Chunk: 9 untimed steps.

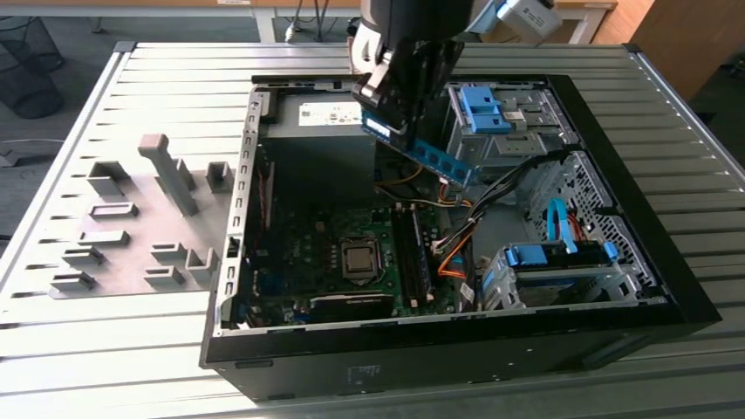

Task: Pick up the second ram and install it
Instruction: 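Insert the second ram into the second slot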

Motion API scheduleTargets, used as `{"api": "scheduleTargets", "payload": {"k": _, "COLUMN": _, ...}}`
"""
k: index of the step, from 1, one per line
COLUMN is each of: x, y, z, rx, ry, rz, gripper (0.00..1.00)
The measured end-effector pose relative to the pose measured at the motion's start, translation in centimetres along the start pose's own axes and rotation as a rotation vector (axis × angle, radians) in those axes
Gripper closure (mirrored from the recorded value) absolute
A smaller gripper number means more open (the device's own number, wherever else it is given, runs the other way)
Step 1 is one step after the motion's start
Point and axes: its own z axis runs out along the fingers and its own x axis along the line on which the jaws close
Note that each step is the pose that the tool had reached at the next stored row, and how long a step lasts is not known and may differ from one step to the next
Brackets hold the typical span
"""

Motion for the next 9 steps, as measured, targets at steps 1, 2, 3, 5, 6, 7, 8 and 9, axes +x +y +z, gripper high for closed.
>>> {"api": "scheduleTargets", "payload": {"k": 1, "x": 0.0, "y": 0.0, "z": 0.01, "rx": -0.0005, "ry": 0.0008, "rz": 0.018, "gripper": 0.86}}
{"api": "scheduleTargets", "payload": {"k": 2, "x": 0.0, "y": 0.0, "z": 0.01, "rx": -0.0009, "ry": 0.0017, "rz": 0.035, "gripper": 0.86}}
{"api": "scheduleTargets", "payload": {"k": 3, "x": 0.0, "y": 0.0, "z": 0.02, "rx": -0.0013, "ry": 0.0024, "rz": 0.051, "gripper": 0.86}}
{"api": "scheduleTargets", "payload": {"k": 5, "x": 0.0, "y": 0.0, "z": 0.03, "rx": -0.0022, "ry": 0.0041, "rz": 0.085, "gripper": 0.86}}
{"api": "scheduleTargets", "payload": {"k": 6, "x": 0.0, "y": 0.0, "z": 0.04, "rx": -0.0027, "ry": 0.005, "rz": 0.103, "gripper": 0.86}}
{"api": "scheduleTargets", "payload": {"k": 7, "x": 0.0, "y": 0.0, "z": 0.05, "rx": -0.0033, "ry": 0.0057, "rz": 0.12, "gripper": 0.86}}
{"api": "scheduleTargets", "payload": {"k": 8, "x": 0.0, "y": 0.0, "z": 0.06, "rx": -0.004, "ry": 0.0064, "rz": 0.14, "gripper": 0.86}}
{"api": "scheduleTargets", "payload": {"k": 9, "x": 0.0, "y": 0.0, "z": 0.08, "rx": -0.0047, "ry": 0.0071, "rz": 0.157, "gripper": 0.86}}
